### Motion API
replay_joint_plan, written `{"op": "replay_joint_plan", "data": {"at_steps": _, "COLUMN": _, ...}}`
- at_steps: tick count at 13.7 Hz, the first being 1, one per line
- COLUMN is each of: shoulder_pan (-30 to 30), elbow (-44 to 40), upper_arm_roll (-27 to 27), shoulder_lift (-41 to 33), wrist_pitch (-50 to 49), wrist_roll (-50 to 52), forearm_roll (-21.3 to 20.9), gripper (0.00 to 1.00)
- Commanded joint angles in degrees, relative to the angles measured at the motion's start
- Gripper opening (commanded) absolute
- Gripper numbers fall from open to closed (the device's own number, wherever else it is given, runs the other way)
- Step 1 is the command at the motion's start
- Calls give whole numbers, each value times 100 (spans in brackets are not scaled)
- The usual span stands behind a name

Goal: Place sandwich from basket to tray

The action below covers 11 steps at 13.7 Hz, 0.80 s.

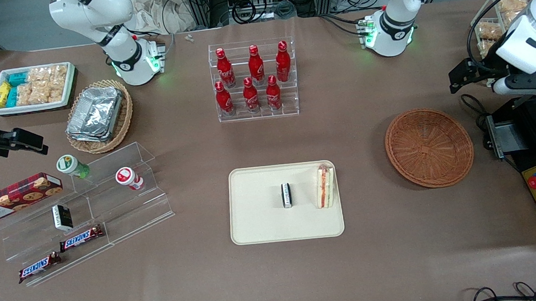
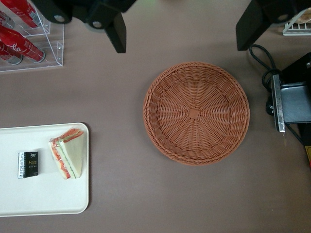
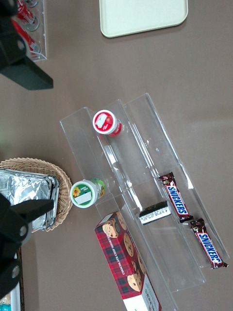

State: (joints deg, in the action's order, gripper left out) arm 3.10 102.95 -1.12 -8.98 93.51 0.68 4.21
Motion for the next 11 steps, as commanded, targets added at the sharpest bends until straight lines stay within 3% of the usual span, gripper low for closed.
{"op": "replay_joint_plan", "data": {"at_steps": 1, "shoulder_pan": 94, "elbow": -335, "upper_arm_roll": -46, "shoulder_lift": 61, "wrist_pitch": -184, "wrist_roll": 274, "forearm_roll": 62, "gripper": 100}}
{"op": "replay_joint_plan", "data": {"at_steps": 6, "shoulder_pan": 130, "elbow": -1759, "upper_arm_roll": -134, "shoulder_lift": 887, "wrist_pitch": -983, "wrist_roll": 249, "forearm_roll": 28, "gripper": 100}}
{"op": "replay_joint_plan", "data": {"at_steps": 11, "shoulder_pan": 130, "elbow": -2034, "upper_arm_roll": -388, "shoulder_lift": 1161, "wrist_pitch": -1002, "wrist_roll": 293, "forearm_roll": -218, "gripper": 100}}
